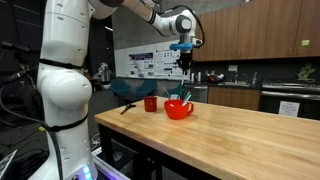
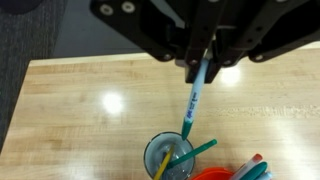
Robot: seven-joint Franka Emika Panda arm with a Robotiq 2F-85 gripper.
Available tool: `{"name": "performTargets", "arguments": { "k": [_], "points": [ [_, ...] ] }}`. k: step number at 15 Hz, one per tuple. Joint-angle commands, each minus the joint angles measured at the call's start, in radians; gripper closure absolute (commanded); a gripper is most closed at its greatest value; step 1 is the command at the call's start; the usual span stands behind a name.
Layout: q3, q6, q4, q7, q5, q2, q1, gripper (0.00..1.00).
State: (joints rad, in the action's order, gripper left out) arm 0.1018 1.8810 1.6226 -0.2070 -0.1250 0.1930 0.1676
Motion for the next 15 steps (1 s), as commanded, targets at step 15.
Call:
{"name": "performTargets", "arguments": {
  "k": [15],
  "points": [
    [0.059,0.099,0.17,-0.012,-0.017,-0.091,0.04,0.97]
  ]
}}
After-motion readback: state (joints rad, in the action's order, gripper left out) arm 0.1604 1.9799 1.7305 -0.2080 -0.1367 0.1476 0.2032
